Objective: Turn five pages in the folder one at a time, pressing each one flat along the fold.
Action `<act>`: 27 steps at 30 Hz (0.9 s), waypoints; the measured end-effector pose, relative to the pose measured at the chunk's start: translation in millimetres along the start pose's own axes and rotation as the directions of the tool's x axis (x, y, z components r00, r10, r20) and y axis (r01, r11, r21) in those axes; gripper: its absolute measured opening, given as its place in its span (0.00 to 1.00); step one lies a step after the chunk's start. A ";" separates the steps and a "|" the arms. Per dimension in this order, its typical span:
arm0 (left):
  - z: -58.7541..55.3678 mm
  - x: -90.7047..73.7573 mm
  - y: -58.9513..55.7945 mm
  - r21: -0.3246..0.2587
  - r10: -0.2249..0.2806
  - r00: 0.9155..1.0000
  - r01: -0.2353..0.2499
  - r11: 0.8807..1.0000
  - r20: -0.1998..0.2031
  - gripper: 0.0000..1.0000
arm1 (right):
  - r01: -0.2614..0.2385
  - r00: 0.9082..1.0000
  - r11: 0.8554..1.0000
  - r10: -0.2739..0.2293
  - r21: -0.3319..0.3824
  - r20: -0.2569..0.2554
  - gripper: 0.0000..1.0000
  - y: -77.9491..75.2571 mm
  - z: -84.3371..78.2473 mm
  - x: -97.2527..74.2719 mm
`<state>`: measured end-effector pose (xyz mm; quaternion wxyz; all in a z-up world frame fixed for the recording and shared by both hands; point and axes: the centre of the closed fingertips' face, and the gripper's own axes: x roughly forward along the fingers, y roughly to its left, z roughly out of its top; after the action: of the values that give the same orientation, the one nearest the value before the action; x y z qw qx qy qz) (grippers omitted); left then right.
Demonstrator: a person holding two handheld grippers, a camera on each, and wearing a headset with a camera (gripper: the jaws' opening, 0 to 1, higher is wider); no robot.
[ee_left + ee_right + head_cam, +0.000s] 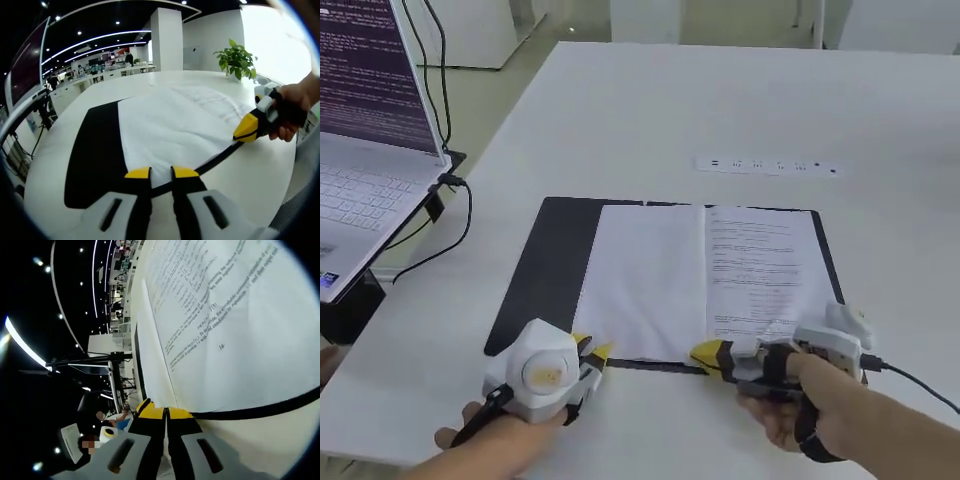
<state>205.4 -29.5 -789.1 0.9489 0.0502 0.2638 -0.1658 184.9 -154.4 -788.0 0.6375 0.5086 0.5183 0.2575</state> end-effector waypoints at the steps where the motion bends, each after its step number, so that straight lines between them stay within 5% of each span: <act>1: 0.0 -0.1 -0.2 0.001 0.000 1.000 0.000 1.000 -0.001 0.13 | 0.004 1.000 1.000 -0.004 0.000 -0.005 0.00 -0.9 -3.7 -1.6; 2: 0.0 -0.2 -0.3 0.003 0.000 1.000 0.000 1.000 -0.002 0.13 | 0.013 1.000 1.000 -0.013 0.007 -0.014 0.00 -3.5 -6.0 -2.4; 3: -0.2 -0.2 -0.1 0.005 -0.001 1.000 0.001 1.000 -0.003 0.13 | 0.072 0.997 0.997 -0.073 -0.017 -0.031 0.00 -16.0 -11.6 -5.3; 6: -0.2 -0.1 0.2 0.005 -0.001 1.000 0.001 1.000 -0.007 0.13 | -0.013 1.000 0.998 0.014 0.055 -0.011 0.00 -6.3 -17.2 -9.7; 12: 0.7 0.1 0.3 0.001 0.001 1.000 -0.001 1.000 -0.017 0.13 | -0.067 0.998 0.998 0.067 0.017 0.005 0.00 15.2 -31.6 -27.3; 17: 2.8 0.4 -0.7 0.020 0.005 0.998 -0.004 1.000 -0.063 0.13 | -0.112 0.993 0.994 0.112 -0.009 0.040 0.00 39.2 -42.0 -46.4; 20: 4.4 -1.6 -0.7 0.021 0.018 0.994 -0.016 1.000 -0.108 0.12 | -0.124 0.990 0.992 0.126 -0.036 0.068 0.00 48.7 -45.0 -58.4; 25: 24.4 -14.7 -5.5 -0.069 -0.012 0.996 0.006 0.998 -0.087 0.15 | -0.108 0.989 0.990 0.116 -0.094 0.092 0.00 58.7 -50.7 -77.5; 27: 29.7 -22.1 -6.6 -0.093 -0.016 0.995 0.007 0.996 -0.097 0.19 | -0.076 0.988 0.982 0.097 -0.171 0.118 0.00 62.7 -48.8 -86.6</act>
<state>199.8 -34.8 -752.3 0.9352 0.0126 0.3177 -0.1561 123.7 -188.0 -693.4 0.6972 0.4908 0.4313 0.2949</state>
